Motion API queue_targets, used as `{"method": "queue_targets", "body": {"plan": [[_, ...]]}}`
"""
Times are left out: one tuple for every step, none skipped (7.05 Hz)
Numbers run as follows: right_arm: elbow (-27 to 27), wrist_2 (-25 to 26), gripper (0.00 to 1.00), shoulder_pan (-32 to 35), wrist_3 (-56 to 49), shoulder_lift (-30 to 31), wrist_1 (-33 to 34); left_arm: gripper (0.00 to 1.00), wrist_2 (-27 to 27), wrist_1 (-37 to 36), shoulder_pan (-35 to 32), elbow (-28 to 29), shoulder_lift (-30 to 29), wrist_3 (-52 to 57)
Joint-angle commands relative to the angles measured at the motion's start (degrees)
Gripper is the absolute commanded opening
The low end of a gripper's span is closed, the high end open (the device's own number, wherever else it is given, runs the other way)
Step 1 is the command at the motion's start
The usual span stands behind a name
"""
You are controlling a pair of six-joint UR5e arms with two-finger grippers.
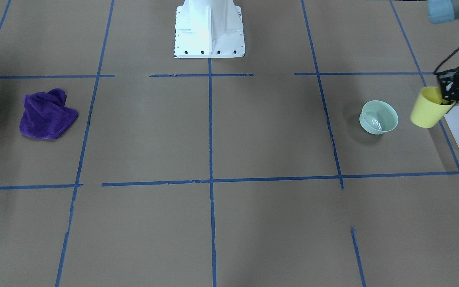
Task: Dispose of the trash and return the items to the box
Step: 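Carry the yellow cup with the left gripper into the clear bin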
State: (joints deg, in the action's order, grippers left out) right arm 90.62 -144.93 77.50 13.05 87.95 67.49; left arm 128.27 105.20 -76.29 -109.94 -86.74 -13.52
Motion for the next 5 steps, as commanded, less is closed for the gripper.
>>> {"method": "queue_targets", "body": {"plan": [[-0.09, -1.49, 1.00, -1.20, 1.09, -0.05, -0.08, 0.00, 0.84, 0.09, -13.30, 12.93, 1.84, 26.06], [-0.18, -1.40, 1.00, -1.38, 1.10, -0.14, -0.08, 0.00, 0.84, 0.00, -18.06, 18.65, 1.84, 32.87], [-0.27, -1.32, 1.00, -2.08, 1.10, -0.23, -0.08, 0.00, 1.80, -0.09, -21.15, 24.11, 1.93, 38.07], [-0.62, -1.32, 1.00, -2.70, 1.01, -0.32, -0.08, 0.00, 4.33, -0.52, -21.18, 26.94, 3.23, 38.39], [-1.05, -1.40, 1.00, -2.88, 1.09, -0.41, -0.08, 0.00, 4.53, -0.18, -21.01, 30.28, 3.16, 36.65]]}}
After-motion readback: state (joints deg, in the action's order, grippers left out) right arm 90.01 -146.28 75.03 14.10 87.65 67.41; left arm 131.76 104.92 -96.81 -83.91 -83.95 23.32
